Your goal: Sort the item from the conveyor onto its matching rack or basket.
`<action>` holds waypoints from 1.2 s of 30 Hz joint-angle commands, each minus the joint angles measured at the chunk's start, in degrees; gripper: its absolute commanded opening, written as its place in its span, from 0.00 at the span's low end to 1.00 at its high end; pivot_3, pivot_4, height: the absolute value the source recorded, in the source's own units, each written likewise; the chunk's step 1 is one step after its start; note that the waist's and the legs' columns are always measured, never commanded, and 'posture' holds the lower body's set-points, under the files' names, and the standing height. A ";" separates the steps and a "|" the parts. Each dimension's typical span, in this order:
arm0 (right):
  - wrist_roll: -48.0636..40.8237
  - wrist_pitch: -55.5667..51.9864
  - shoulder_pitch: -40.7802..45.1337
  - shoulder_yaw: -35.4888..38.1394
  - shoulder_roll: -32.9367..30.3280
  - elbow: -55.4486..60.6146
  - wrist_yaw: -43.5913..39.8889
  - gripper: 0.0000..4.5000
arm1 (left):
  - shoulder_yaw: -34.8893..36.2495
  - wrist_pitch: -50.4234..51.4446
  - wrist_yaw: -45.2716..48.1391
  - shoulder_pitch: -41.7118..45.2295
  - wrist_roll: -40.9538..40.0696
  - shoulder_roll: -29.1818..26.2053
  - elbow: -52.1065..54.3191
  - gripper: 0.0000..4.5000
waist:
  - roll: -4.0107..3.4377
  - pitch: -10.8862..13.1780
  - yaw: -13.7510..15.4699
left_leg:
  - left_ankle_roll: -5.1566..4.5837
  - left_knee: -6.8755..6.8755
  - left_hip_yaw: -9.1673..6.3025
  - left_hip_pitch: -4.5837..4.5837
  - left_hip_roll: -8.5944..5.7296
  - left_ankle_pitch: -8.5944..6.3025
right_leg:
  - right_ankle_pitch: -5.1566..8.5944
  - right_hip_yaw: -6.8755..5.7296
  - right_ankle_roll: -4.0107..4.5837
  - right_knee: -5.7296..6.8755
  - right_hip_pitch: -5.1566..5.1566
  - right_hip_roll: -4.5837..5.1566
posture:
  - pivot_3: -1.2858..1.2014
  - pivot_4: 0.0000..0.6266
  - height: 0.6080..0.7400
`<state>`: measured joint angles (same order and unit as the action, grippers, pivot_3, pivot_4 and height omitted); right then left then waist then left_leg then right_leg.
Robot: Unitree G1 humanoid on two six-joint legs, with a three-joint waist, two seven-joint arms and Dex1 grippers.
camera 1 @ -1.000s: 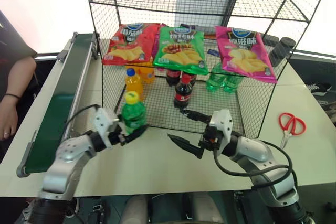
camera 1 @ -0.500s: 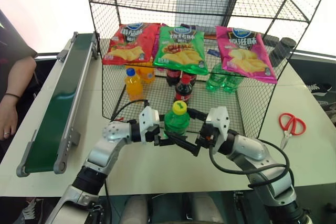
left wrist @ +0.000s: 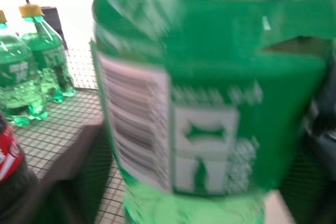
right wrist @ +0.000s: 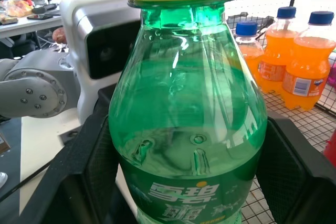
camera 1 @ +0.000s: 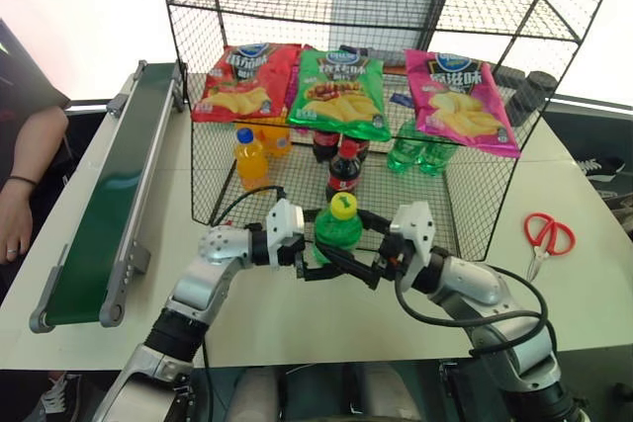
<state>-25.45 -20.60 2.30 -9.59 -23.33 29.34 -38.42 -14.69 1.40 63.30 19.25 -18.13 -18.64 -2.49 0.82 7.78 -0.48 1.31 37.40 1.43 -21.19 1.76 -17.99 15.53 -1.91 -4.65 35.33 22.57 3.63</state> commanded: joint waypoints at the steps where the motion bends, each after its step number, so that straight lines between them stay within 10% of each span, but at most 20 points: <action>1: 0.12 2.70 1.11 2.52 1.16 0.96 1.51 0.67 | 1.20 0.00 -1.45 -0.09 0.77 -1.09 1.24 0.99 | 0.00 0.00 -0.01 | 0.00 0.00 0.00 0.01 0.00 0.00 | 0.00 0.00 0.00 0.00 -0.01 0.00 | 0.52 0.24 1.00; 20: 12.98 20.76 4.60 18.95 10.29 -27.77 23.79 0.67 | 8.91 7.47 -11.10 -9.09 -2.91 -4.13 11.79 0.99 | -0.11 0.02 -0.30 | 0.02 -0.03 0.08 0.14 0.06 0.01 | 0.00 0.15 0.00 0.18 0.00 0.01 | 0.52 0.24 1.00; 34: 11.32 27.36 13.48 21.80 11.58 -44.73 24.23 0.67 | 7.84 8.93 -11.60 -7.74 -2.62 -3.49 12.81 0.99 | -0.21 -0.02 -0.24 | 0.03 -0.05 0.11 0.16 0.08 0.02 | 0.00 0.16 0.00 0.18 -0.01 0.02 | 0.52 0.24 1.00; 36: 10.90 27.31 13.27 21.78 11.71 -44.75 23.70 0.90 | 7.73 8.93 -11.72 -7.62 -2.58 -3.32 12.79 1.00 | -0.21 -0.02 -0.24 | 0.03 -0.05 0.11 0.16 0.08 0.02 | 0.00 0.16 0.00 0.18 -0.02 0.02 | 0.52 0.24 1.00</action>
<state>-12.98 5.13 14.45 11.17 -12.03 -16.51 -14.06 -6.59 10.72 51.84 10.87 -20.46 -22.18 8.05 0.61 7.76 -0.72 1.34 37.35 1.54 -21.04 1.84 -17.97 15.53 -1.75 -4.65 35.52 22.55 3.65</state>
